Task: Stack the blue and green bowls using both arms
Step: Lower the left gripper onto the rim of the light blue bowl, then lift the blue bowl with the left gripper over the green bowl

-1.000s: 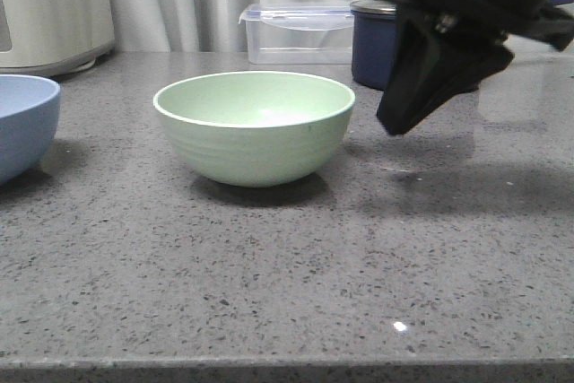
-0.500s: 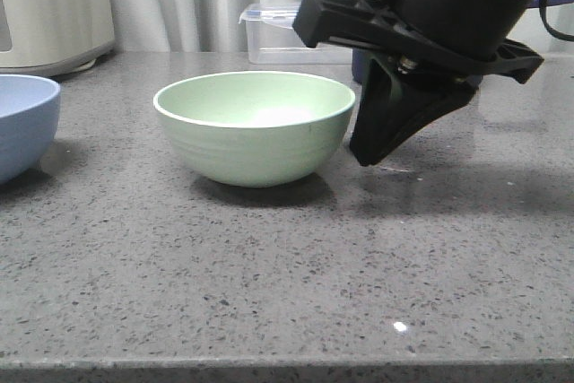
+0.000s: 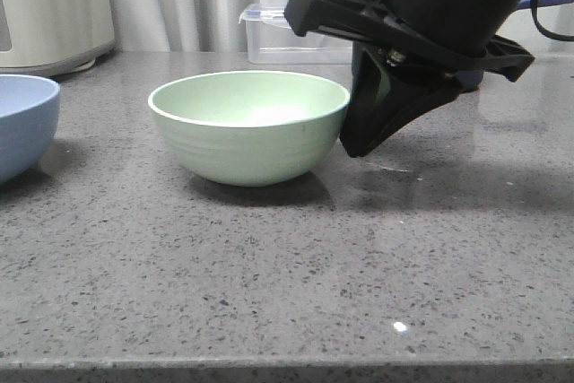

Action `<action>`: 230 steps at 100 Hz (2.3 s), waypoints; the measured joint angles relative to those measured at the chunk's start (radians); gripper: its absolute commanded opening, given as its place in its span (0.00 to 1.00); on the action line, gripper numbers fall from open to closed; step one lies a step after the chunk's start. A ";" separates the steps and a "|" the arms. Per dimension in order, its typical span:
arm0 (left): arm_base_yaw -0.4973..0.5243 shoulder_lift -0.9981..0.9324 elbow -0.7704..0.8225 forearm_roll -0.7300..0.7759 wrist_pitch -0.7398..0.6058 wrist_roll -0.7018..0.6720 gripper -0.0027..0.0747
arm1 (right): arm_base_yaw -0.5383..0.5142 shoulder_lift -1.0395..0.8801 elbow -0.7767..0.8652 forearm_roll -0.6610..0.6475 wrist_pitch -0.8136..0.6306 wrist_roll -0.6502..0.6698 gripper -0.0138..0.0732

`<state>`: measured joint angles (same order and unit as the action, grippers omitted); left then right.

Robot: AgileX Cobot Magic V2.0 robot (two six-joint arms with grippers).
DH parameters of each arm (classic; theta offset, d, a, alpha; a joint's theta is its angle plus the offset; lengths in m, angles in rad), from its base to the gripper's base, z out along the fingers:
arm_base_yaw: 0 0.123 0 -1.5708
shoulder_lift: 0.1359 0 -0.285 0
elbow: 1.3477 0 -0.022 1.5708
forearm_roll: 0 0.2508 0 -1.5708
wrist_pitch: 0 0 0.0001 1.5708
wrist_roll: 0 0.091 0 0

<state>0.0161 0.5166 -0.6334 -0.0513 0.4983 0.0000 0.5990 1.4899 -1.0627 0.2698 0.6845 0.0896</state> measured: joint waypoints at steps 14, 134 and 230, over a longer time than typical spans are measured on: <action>0.000 0.053 -0.023 -0.002 0.094 0.000 0.50 | 0.000 0.000 0.000 0.000 0.000 0.000 0.07; 0.000 0.685 -0.175 -0.120 0.231 0.043 0.42 | 0.000 0.000 0.000 0.002 0.000 0.000 0.07; -0.194 0.788 -0.563 -0.150 0.443 0.073 0.01 | 0.000 0.000 0.000 0.002 0.000 0.000 0.07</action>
<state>-0.1778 1.3043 -1.1961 -0.2009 0.9416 0.0733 0.5990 1.4899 -1.0627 0.2721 0.6842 0.0896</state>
